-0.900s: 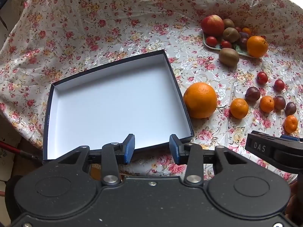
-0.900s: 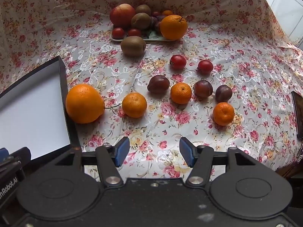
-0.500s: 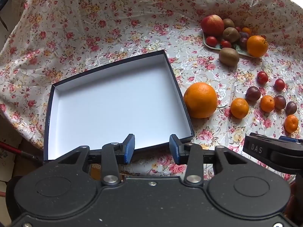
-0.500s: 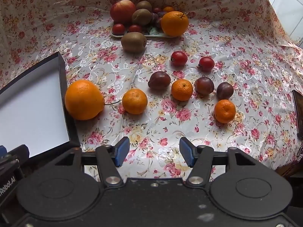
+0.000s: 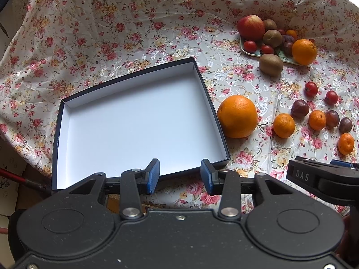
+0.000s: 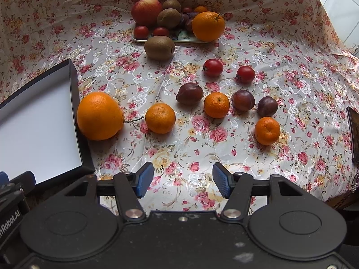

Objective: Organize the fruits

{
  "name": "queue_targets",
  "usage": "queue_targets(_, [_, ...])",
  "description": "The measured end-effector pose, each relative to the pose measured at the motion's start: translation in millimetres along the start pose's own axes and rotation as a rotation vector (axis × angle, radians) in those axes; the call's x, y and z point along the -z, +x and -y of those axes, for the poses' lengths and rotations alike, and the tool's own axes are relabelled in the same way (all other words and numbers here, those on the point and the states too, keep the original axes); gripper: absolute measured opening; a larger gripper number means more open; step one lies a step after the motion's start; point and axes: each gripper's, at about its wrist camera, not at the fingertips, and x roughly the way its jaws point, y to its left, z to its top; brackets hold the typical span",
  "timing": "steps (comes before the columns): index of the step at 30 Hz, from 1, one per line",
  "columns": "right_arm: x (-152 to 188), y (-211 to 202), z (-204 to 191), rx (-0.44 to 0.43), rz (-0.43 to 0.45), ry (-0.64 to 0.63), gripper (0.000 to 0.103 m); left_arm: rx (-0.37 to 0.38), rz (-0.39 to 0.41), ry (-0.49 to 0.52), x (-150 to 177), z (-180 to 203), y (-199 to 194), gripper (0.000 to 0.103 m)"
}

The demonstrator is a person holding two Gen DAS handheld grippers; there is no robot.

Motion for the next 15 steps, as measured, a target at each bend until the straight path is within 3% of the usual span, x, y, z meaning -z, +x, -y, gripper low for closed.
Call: queue_targets(15, [-0.2,1.4,-0.4,0.000,-0.014,-0.005,0.062,0.001,-0.003,0.002,3.6,0.0,2.4,0.049])
